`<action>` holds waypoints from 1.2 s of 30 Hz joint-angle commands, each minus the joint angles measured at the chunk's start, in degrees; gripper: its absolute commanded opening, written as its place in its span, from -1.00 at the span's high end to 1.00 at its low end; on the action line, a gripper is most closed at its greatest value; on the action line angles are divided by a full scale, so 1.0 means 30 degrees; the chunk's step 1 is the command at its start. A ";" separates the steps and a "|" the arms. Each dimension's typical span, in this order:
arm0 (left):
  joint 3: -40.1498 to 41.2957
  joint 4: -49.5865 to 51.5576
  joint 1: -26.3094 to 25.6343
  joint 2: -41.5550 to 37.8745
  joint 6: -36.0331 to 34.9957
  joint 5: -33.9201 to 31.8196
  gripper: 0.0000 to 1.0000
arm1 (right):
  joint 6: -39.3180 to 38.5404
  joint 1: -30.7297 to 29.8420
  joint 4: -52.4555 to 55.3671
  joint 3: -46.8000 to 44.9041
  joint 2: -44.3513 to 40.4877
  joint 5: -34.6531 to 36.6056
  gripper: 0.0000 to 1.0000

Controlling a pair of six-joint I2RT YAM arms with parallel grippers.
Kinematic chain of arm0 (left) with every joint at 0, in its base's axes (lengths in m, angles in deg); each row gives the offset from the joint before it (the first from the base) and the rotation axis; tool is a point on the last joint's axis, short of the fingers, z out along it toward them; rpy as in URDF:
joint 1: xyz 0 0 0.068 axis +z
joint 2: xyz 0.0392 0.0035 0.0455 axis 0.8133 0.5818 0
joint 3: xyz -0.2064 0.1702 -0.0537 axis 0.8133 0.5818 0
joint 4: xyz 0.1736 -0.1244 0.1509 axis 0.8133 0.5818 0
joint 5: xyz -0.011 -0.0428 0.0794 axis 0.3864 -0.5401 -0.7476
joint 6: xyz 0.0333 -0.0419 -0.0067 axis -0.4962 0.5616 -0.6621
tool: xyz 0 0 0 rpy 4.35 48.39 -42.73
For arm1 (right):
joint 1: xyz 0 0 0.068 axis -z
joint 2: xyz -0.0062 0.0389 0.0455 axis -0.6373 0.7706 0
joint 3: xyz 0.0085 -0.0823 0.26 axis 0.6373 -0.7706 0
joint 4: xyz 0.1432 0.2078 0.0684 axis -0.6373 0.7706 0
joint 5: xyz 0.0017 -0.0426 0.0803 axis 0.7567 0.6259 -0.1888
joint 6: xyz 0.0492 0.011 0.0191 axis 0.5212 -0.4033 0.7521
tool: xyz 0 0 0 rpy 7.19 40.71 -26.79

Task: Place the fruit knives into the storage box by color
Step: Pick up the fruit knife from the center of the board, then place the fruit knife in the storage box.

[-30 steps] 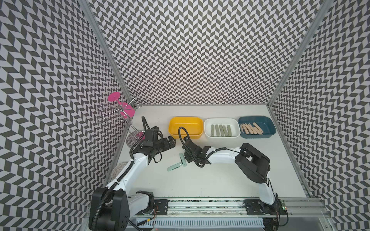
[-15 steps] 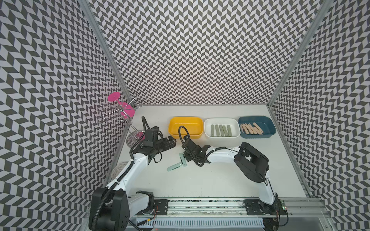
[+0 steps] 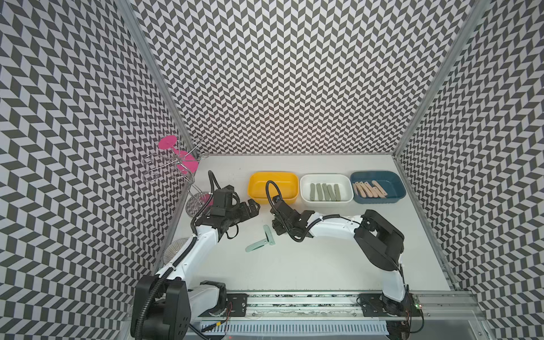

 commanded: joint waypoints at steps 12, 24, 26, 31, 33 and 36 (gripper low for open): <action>-0.2326 -0.0454 0.0949 -0.0210 0.1706 -0.0573 -1.00 | 0.0869 0.1984 -0.1926 0.1376 -0.4563 -0.1077 0.68; -0.2567 -0.0644 0.1332 0.0349 0.1648 0.0033 -1.00 | 0.3093 0.4536 -0.1677 0.6468 0.0050 -0.0367 0.68; -0.2596 -0.0607 0.1344 0.0419 0.1595 0.0076 -1.00 | 0.3468 0.4758 -0.1389 0.7356 0.1161 -0.0295 0.68; -0.2684 -0.0519 0.1358 0.0494 0.1479 0.0122 -1.00 | 0.3908 0.5075 -0.1567 0.8303 0.3128 -0.0124 0.68; -0.2737 -0.0470 0.1362 0.0524 0.1451 0.0149 -1.00 | 0.3948 0.5156 -0.1505 0.8650 0.3816 0.0274 0.68; -0.2738 -0.0438 0.1366 0.0540 0.1475 0.0232 -1.00 | 0.3976 0.5277 -0.1219 0.9385 0.4874 0.0524 0.68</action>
